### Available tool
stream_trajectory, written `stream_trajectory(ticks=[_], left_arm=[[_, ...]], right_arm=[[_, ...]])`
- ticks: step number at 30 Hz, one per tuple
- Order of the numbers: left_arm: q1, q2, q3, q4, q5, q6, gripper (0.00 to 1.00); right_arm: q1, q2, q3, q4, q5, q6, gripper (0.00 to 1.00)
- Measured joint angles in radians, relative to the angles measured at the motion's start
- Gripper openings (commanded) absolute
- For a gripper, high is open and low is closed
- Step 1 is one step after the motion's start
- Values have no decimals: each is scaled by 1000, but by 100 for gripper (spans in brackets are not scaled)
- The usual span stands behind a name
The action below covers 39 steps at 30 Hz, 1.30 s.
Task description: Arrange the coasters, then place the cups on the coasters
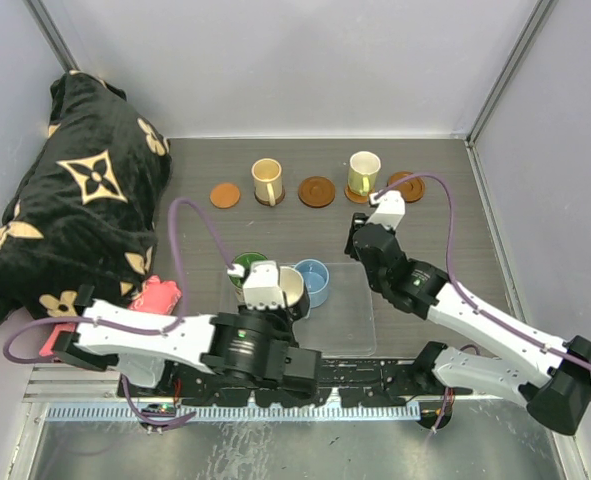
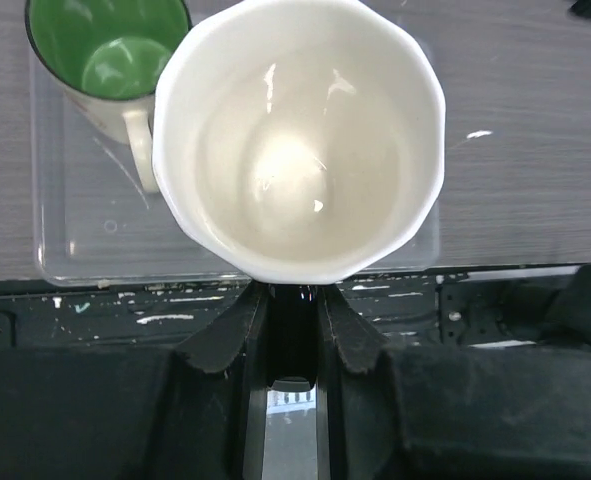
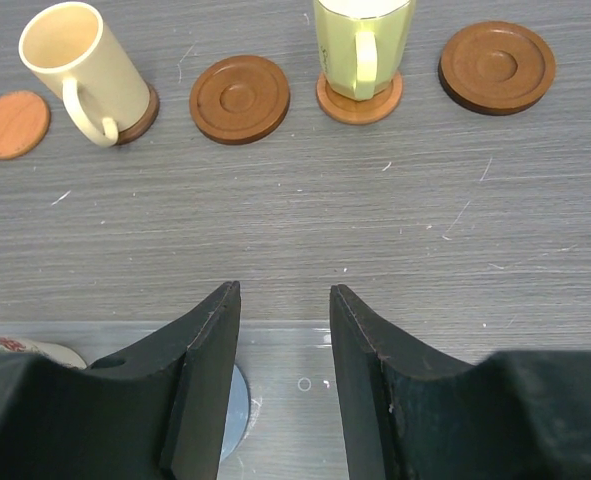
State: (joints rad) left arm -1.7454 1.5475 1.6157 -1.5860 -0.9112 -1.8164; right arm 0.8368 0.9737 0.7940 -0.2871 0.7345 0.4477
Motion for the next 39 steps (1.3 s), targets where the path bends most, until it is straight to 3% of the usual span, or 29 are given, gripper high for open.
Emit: stream_trajectory(ticks=[8, 12, 20, 28, 39], left_arm=[[106, -126, 87, -6, -55, 158, 0], [246, -208, 42, 11, -63, 321, 0], [537, -397, -120, 198, -34, 725, 0], [849, -393, -253, 490, 128, 1024, 0], [1156, -285, -334, 789, 334, 1227, 0]], right_arm=[[0, 47, 103, -58, 17, 14, 47], [0, 85, 154, -81, 20, 22, 47], [-7, 163, 235, -104, 19, 21, 47], [-45, 240, 286, -104, -6, 2, 47], [-126, 336, 345, -100, -82, -35, 47]])
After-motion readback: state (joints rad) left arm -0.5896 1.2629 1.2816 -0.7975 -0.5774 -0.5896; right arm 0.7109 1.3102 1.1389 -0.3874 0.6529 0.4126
